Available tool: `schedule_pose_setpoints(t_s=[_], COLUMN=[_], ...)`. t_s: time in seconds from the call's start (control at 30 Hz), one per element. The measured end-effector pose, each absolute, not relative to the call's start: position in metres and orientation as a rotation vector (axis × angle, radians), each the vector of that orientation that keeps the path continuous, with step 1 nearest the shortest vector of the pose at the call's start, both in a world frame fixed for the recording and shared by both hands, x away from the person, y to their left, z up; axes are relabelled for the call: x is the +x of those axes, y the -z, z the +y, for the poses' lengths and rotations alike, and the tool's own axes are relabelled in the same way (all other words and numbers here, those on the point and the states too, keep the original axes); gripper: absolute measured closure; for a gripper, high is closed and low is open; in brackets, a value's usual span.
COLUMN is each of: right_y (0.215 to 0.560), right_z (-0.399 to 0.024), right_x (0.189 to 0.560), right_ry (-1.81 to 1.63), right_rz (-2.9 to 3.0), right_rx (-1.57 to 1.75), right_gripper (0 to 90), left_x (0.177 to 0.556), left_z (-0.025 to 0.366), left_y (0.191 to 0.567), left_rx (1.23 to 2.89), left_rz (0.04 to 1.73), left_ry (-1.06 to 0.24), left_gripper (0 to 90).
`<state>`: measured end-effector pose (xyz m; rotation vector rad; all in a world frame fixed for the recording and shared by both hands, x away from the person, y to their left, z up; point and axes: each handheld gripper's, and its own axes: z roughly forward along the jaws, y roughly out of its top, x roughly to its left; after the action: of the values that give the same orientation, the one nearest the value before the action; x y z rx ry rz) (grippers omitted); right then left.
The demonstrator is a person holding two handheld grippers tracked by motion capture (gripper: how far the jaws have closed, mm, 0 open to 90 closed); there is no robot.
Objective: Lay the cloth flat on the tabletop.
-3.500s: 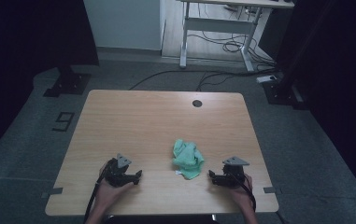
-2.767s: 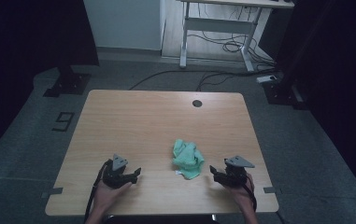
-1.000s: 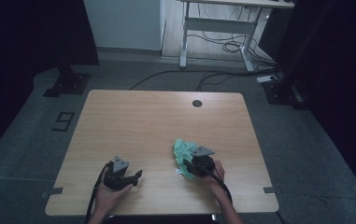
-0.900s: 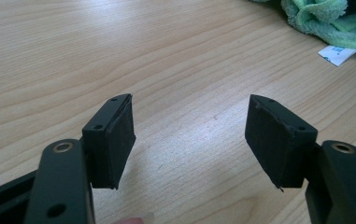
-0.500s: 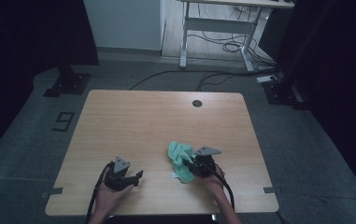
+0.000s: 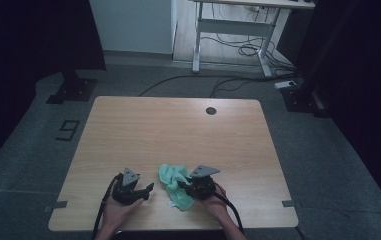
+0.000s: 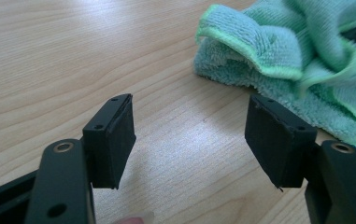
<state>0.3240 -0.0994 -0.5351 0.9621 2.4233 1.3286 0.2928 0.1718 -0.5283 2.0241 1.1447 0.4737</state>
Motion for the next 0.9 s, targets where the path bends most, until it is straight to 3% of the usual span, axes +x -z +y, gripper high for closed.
schedule_pose_setpoints(t_s=[0.07,0.1,0.13,0.17,0.3,0.6,0.9], right_y=[0.538,0.537,0.537,0.533,0.520,0.492,0.503], right_z=[-0.099,-0.100,-0.100,-0.102,-0.108,-0.105,-0.070], right_x=[0.324,0.324,0.324,0.322,0.315,0.302,0.297], right_ry=[-1.294,-1.286,-1.286,-1.273,-1.284,-1.340,-1.284], right_rz=[2.412,2.402,2.402,2.374,2.315,2.271,2.404], right_rx=[0.965,0.958,0.958,0.946,0.932,0.845,0.724], right_gripper=[66.9,58.6,58.6,50.2,40.9,40.7,42.0], left_x=[0.293,0.293,0.293,0.292,0.292,0.291,0.291], left_z=[0.172,0.171,0.171,0.171,0.172,0.170,0.171], left_y=[0.528,0.528,0.528,0.528,0.526,0.526,0.525], left_rx=[2.026,2.026,2.027,2.027,2.022,2.021,2.020], left_rz=[1.145,1.146,1.143,1.141,1.141,1.140,1.141], left_ry=[-0.473,-0.473,-0.473,-0.475,-0.477,-0.473,-0.473], left_gripper=[33.5,33.5,33.5,33.5,33.5,33.6,33.8])
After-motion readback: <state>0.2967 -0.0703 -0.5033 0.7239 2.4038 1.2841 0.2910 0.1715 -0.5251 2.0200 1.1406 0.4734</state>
